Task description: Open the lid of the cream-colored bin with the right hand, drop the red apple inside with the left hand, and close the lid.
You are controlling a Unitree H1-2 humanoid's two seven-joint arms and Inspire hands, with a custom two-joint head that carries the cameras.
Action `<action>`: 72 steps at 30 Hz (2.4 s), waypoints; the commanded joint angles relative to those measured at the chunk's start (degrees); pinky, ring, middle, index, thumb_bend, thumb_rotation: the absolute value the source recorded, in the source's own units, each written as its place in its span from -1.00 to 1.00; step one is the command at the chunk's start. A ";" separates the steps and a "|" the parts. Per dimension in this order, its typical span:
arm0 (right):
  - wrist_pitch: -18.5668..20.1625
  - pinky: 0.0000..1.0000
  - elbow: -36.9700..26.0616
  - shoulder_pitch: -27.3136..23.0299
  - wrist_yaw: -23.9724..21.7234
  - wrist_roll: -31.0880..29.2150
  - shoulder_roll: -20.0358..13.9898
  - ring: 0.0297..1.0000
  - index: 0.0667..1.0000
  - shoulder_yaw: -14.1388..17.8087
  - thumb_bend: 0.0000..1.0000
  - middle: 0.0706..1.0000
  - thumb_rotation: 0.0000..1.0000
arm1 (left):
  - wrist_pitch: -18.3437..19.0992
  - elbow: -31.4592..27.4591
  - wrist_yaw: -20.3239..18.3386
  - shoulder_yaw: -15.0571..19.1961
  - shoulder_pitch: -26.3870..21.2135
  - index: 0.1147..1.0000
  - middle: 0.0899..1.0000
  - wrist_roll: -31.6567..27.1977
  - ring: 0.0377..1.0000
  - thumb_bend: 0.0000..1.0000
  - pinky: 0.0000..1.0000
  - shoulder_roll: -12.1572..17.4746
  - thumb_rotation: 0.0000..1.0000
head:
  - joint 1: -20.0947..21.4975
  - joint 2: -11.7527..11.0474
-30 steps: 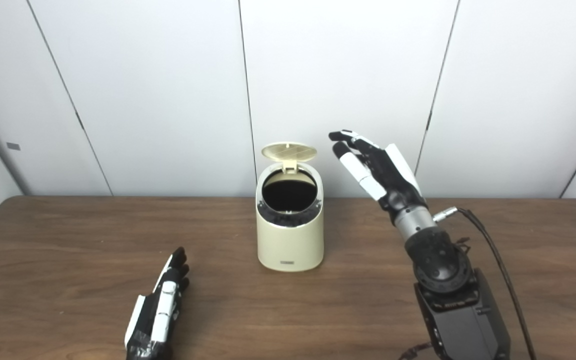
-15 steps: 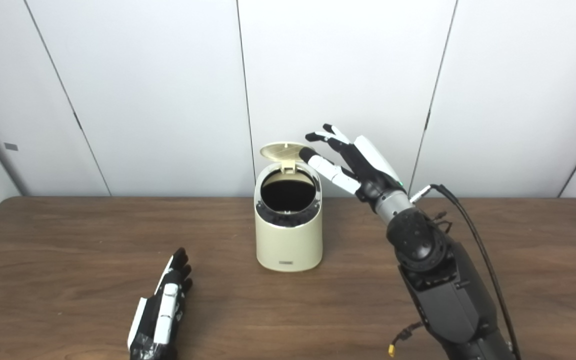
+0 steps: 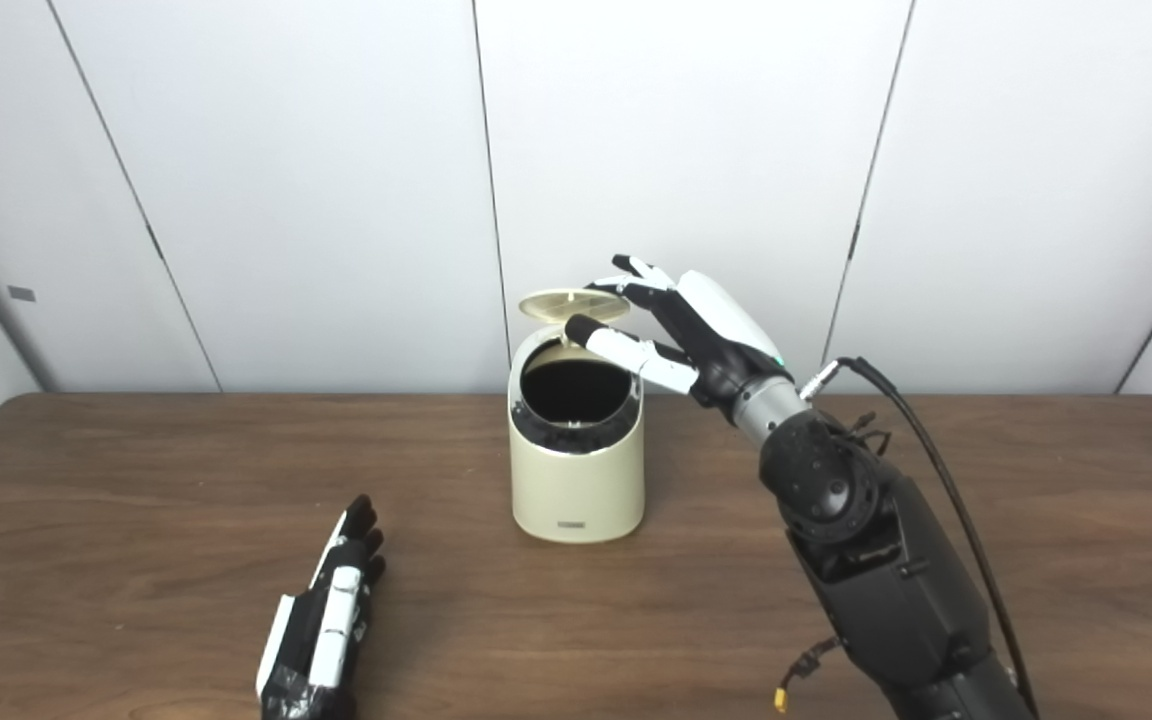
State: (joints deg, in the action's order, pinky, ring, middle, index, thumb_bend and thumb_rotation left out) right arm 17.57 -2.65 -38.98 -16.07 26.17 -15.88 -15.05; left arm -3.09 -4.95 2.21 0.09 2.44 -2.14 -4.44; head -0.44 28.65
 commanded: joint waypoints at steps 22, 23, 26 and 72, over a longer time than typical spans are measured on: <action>-2.78 1.00 -7.72 2.25 -2.97 8.00 -3.20 1.00 0.55 -3.24 0.29 1.00 1.00 | 1.41 1.99 0.42 0.56 -0.99 1.00 1.00 -0.42 1.00 0.18 1.00 -0.25 0.70 | -0.44 1.09; -2.80 1.00 -7.57 2.34 -2.80 8.20 -2.93 1.00 0.56 -3.25 0.28 1.00 1.00 | 1.36 2.03 0.36 0.56 -0.98 1.00 1.00 -0.51 1.00 0.18 1.00 -0.23 0.69 | -0.44 1.09; -2.75 1.00 -6.94 2.34 -2.59 9.05 -2.18 1.00 0.57 -3.38 0.25 1.00 1.00 | 1.63 1.72 0.53 0.33 -0.88 1.00 1.00 0.23 1.00 0.19 1.00 -0.10 0.68 | -0.92 1.31; -10.30 1.00 -5.65 6.69 0.47 23.01 -3.34 1.00 0.42 -6.56 0.21 1.00 1.00 | 4.10 0.05 0.34 -0.29 -1.23 1.00 1.00 -0.20 1.00 0.24 1.00 -0.85 0.81 | -1.70 2.83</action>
State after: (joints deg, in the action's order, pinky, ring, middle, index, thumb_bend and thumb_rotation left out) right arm 8.54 -7.84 -30.97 -16.36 47.64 -18.40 -21.44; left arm -0.61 -4.51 2.73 0.24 1.51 -2.16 -4.71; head -2.11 31.46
